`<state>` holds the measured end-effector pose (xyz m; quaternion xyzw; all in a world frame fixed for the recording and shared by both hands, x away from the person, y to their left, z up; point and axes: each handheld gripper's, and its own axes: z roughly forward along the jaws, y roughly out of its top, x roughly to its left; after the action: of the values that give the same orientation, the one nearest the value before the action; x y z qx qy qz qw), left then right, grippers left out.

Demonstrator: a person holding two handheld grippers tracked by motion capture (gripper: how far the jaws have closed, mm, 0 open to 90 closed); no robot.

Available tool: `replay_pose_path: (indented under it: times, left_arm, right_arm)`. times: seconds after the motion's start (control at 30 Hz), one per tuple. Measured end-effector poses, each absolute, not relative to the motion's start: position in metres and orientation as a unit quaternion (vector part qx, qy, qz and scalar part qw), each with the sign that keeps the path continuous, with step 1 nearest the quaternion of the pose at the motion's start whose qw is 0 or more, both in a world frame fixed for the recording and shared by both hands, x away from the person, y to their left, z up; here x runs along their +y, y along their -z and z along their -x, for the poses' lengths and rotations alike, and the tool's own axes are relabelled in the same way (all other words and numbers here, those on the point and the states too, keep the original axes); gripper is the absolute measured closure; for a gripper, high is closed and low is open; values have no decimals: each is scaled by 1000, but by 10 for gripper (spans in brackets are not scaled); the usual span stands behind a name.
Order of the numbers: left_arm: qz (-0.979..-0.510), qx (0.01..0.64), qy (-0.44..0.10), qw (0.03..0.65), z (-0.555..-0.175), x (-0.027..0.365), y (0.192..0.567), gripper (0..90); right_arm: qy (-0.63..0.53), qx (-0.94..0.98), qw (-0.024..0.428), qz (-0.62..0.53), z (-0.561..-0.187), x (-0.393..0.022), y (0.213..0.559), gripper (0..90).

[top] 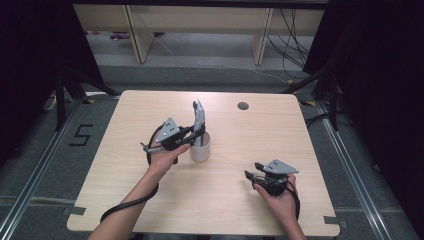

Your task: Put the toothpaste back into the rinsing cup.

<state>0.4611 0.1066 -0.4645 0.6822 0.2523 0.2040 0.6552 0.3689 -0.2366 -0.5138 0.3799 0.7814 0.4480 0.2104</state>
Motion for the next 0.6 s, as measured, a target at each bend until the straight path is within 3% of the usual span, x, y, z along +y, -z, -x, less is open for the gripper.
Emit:
replay_pose_path:
  times: [0.6]
  left_arm:
    - [-695, 256, -202, 641, -461, 106, 473, 742]
  right_arm:
    - [-445, 783, 213, -380, -368, -236, 514, 471]
